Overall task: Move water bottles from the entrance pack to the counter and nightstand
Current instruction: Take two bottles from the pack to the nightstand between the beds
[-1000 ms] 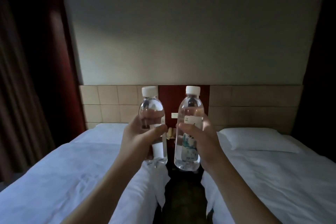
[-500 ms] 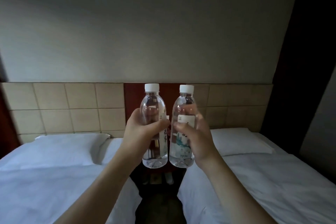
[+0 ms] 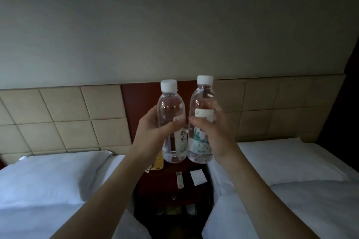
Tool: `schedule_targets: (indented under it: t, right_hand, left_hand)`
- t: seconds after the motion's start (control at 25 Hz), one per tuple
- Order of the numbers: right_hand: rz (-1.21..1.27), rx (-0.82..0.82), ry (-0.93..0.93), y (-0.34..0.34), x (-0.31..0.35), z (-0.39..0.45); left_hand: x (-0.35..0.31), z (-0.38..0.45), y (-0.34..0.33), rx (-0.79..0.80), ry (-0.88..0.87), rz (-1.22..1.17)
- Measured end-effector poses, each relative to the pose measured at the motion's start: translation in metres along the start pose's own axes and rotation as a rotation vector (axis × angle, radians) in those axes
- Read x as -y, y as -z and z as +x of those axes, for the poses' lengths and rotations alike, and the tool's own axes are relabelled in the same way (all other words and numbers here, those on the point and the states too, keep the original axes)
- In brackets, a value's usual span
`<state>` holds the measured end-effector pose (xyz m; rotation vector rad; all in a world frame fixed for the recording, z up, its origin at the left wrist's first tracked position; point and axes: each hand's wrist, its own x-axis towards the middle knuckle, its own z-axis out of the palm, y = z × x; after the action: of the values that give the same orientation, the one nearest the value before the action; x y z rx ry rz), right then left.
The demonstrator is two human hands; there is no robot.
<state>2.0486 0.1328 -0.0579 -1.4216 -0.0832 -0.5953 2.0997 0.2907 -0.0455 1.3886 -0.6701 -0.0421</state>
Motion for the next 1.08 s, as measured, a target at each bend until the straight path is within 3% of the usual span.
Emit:
schedule_targets:
  t: [0.36, 0.64, 0.8, 1.08]
  right_hand:
    - [-0.101, -0.070, -0.100, 0.010, -0.209, 0.238]
    - [-0.136, -0.112, -0.237, 0.028, -0.367, 0.411]
    - [-0.162, -0.112, -0.318, 0.068, -0.505, 0.448]
    - [-0.267, -0.137, -0.493, 0.139, -0.805, 0.409]
  left_hand:
    - [0.199, 0.238, 0.045, -0.026, 0.065, -0.026]
    - [0.366, 0.414, 0.086, -0.002, 0.215, 0.007]
    - [0.513, 0.449, 0.090, -0.048, 0.288, 0.031]
    - [0.810, 0.412, 0.114, -0.027, 0.492, 0.197]
